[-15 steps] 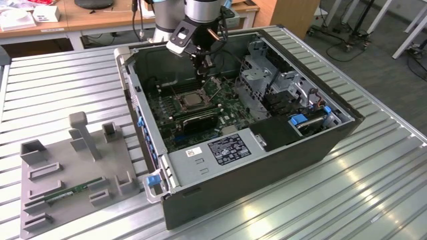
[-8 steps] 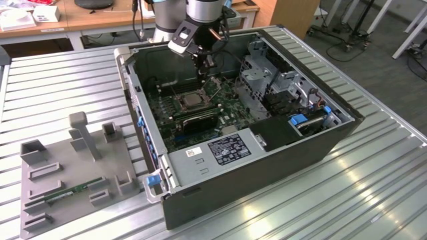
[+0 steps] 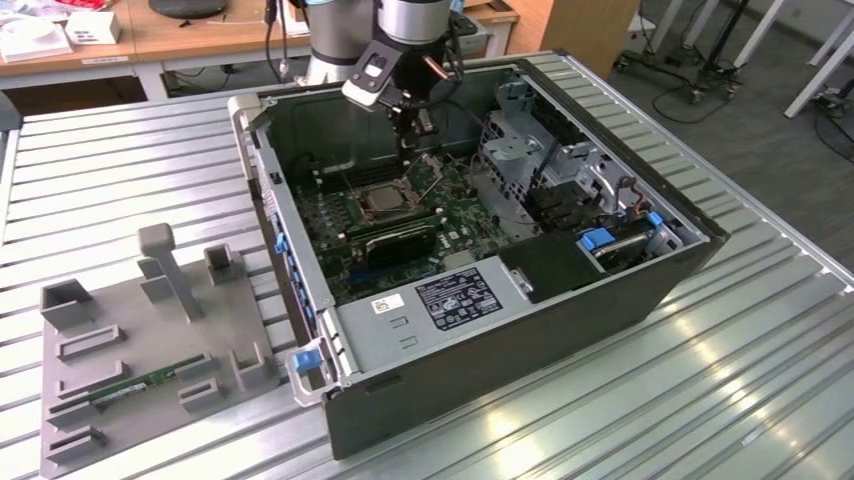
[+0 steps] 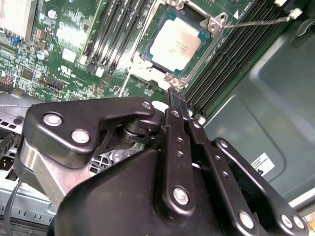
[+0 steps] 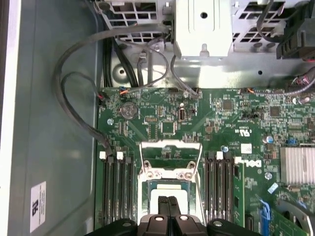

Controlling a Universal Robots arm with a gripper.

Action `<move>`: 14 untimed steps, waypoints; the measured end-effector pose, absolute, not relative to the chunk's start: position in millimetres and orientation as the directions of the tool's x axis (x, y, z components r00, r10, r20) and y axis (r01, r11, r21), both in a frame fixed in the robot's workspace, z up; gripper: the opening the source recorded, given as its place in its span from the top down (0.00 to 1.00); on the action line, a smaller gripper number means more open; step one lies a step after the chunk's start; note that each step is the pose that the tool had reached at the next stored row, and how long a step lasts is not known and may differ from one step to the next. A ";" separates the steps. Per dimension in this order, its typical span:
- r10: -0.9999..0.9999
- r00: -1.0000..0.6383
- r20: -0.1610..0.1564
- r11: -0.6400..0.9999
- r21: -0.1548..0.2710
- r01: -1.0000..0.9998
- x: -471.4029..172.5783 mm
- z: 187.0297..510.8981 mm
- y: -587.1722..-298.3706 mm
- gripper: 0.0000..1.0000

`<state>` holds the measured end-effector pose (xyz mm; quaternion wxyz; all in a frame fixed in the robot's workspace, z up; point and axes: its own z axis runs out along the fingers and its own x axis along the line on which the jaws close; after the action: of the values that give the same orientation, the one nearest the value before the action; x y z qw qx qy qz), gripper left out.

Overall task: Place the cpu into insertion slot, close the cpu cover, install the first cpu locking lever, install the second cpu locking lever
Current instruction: 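Close the cpu cover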

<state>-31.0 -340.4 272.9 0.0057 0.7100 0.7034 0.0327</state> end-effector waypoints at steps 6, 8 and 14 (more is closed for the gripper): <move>0.999 0.008 0.038 -0.010 0.054 0.998 -22.1 272.9 -340.4 0.89; 0.999 0.008 0.038 -0.010 0.054 0.998 -18.9 272.9 -340.4 0.89; 0.999 0.008 0.038 -0.010 0.054 0.998 -8.9 272.9 -340.4 0.89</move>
<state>-8.9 -340.4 272.9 0.0057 0.7100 0.7034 0.0327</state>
